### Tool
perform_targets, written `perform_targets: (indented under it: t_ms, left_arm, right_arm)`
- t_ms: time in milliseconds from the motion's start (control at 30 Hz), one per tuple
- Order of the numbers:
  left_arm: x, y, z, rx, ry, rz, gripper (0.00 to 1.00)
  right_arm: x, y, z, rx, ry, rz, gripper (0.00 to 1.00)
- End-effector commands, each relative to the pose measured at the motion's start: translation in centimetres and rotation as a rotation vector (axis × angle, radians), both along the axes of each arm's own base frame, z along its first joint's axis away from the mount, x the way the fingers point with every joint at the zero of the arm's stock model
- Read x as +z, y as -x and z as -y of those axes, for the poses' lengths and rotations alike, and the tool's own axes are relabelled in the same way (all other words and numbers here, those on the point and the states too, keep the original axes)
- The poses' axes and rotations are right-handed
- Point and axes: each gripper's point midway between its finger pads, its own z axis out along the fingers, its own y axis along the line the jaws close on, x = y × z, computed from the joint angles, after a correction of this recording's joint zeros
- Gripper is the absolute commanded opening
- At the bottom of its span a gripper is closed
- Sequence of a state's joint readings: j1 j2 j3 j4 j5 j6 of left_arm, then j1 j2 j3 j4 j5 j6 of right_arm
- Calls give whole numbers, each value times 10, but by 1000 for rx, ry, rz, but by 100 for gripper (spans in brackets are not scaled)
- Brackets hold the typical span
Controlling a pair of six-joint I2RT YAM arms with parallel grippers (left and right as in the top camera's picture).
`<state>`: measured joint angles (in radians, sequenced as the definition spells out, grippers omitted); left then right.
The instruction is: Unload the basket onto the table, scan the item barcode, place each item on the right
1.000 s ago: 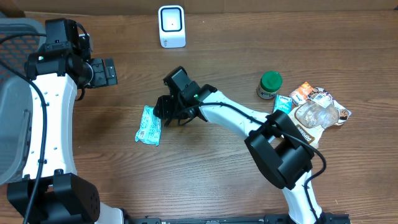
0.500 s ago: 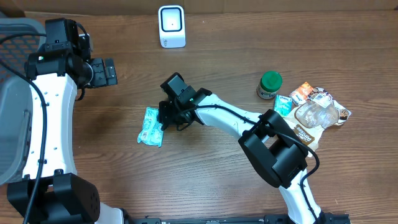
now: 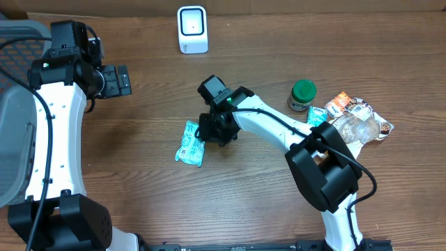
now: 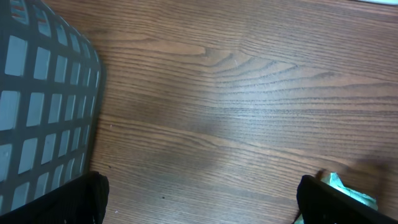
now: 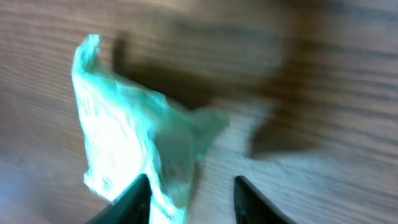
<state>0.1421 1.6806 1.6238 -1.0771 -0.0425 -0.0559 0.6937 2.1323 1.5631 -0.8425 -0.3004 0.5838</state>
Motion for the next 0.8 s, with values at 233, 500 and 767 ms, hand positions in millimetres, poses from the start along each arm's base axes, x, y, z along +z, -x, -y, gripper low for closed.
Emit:
perform_targets:
  t_ms: [233, 500, 767]
  left_arm:
    - [-1, 0, 0, 7, -5, -2, 100]
    - [-1, 0, 0, 6, -5, -2, 100]
    - [-1, 0, 0, 7, -5, -1, 99]
  right_arm:
    - [57, -50, 5, 681, -6, 490, 100]
    - [55, -80, -18, 674, -119, 611, 100]
    - [21, -65, -29, 739, -178, 534, 74]
